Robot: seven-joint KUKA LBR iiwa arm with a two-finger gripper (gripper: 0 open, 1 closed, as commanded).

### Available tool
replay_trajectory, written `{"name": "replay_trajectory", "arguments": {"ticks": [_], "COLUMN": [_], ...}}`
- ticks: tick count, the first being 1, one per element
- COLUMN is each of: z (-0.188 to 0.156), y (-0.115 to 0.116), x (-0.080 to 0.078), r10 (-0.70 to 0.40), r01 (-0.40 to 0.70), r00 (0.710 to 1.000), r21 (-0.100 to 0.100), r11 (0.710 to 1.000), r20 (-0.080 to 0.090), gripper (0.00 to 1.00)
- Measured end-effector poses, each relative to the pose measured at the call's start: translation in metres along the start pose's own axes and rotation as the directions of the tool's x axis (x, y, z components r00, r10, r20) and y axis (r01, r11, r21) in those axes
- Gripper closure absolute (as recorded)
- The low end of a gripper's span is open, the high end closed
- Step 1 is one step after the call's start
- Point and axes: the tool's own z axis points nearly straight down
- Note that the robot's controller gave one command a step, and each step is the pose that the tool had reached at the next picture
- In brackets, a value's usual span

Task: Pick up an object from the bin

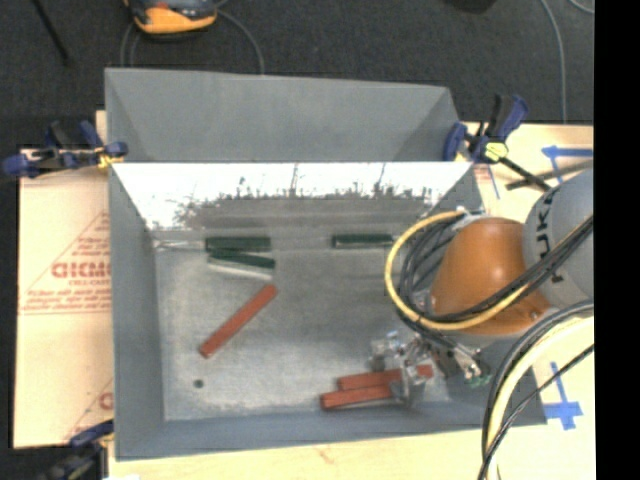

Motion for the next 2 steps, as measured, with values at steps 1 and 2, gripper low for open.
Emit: {"name": "replay_trajectory", "arguments": {"ticks": [1,2], "z": [0.0,-0.047], "y": [0.0,0.007], "x": [0.0,-0.004], "r10": [-0.001,-0.024], "r01": [0.001,0.024], "r00": [1.0,1.0], "r21": [0.0,-0.005], "r11": [1.0,1.0], "r20": [0.0,-0.006], "gripper": [1.0,1.0]}}
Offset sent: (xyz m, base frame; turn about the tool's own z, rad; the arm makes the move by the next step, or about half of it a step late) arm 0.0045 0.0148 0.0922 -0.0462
